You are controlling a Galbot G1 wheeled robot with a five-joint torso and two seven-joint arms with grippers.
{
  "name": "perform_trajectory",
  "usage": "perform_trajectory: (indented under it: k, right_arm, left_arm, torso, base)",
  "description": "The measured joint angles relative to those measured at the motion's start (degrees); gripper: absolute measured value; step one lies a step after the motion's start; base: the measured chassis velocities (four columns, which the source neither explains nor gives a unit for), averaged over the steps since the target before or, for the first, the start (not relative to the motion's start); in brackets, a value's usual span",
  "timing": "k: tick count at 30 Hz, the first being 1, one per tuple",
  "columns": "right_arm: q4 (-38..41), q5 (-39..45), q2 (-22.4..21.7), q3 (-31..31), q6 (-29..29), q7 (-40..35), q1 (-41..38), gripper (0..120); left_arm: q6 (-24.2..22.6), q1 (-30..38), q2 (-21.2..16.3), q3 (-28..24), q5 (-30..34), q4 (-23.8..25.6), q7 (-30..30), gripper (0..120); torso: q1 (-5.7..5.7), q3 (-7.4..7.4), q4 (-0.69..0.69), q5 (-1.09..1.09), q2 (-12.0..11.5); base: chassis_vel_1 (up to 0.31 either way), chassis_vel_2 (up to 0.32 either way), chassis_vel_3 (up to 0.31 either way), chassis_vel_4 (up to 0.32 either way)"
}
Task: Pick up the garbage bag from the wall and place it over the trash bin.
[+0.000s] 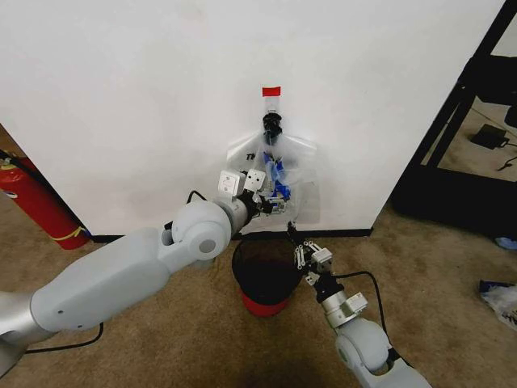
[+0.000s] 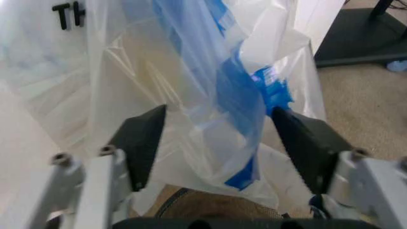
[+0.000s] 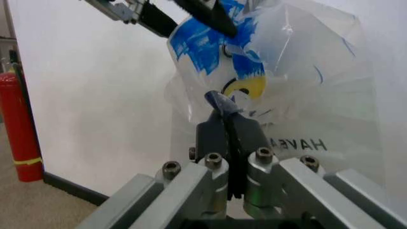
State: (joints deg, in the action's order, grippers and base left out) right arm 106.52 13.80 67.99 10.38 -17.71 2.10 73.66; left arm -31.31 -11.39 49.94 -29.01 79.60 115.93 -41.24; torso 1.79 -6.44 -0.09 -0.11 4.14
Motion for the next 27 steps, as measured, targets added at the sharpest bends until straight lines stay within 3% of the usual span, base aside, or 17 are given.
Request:
perform_trajectory:
  k: [17,27]
  right_arm:
    - [1.3,1.4,-0.4,0.1,0.7,-0.2,0.1,0]
    - [2.9,3.4,-0.5,0.4,0.9,-1.6,2.9,0]
  left_arm:
    - [0.1,0.5,0.3,-0.1,0.0,-1.2,-0.1,1]
    - [2.6,-4.0,-1.0,4.4,-0.1,2.7,0.2,0]
  torso:
    - [0.0,0.0,0.0,0.0,0.0]
    - [0.0,0.0,0.0,0.0,0.0]
  base:
    - [0.0,0.0,0.0,0.0]
    - [0.0,0.0,0.0,0.0]
